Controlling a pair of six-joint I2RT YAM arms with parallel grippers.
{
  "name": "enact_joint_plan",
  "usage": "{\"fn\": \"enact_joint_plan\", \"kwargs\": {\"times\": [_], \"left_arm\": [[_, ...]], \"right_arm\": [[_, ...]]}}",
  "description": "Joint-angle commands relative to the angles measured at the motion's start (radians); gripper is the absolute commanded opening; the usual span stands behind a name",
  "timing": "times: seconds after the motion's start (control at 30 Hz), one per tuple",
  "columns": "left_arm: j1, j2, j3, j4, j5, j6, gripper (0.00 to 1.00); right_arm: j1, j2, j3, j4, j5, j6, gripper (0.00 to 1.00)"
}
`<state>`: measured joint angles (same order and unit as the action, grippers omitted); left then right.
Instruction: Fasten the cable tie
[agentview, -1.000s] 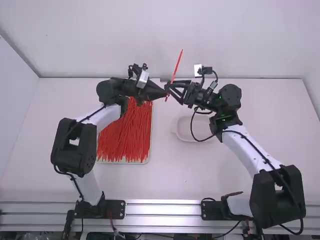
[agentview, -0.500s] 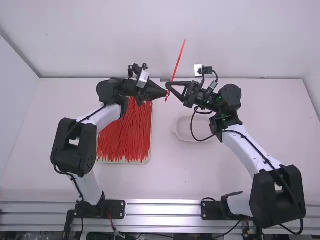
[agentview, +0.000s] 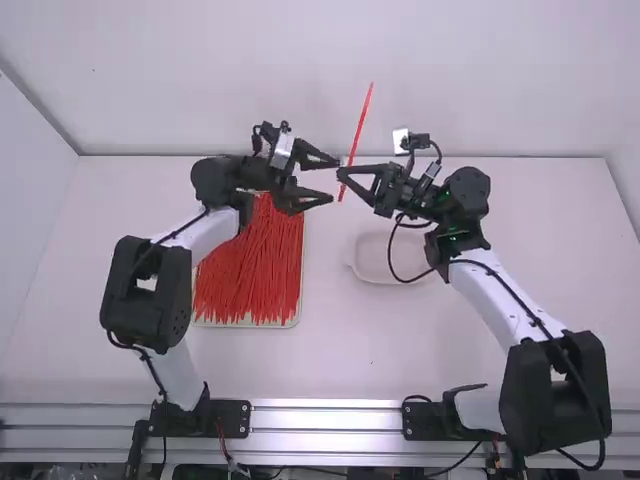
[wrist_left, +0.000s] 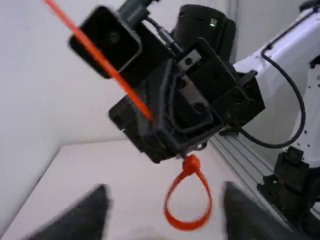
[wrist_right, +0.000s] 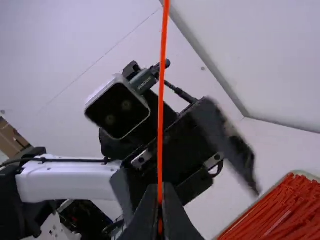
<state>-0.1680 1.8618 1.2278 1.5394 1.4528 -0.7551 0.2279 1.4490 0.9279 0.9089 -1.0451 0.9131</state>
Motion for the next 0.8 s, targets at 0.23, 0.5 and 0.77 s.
{"fn": "enact_joint_plan", "kwargs": {"times": [0.23, 0.5, 0.77], "left_arm": [[0.080, 0.006, 0.014, -0.175, 0.025, -0.034, 0.99], [0.124, 0.006, 0.013, -0.478, 0.031, 0.088, 0.99], [0.124, 0.006, 0.013, -0.893, -0.038, 0.353, 0.99]], "right_arm": [[-0.074, -0.017, 0.021, -0.052, -0.117, -0.055, 0.00], [-0.119, -0.017, 0.020, -0.266, -0.118, -0.208, 0.00], [-0.124, -0.017, 0.020, -0.422, -0.114, -0.362, 0.00]]}}
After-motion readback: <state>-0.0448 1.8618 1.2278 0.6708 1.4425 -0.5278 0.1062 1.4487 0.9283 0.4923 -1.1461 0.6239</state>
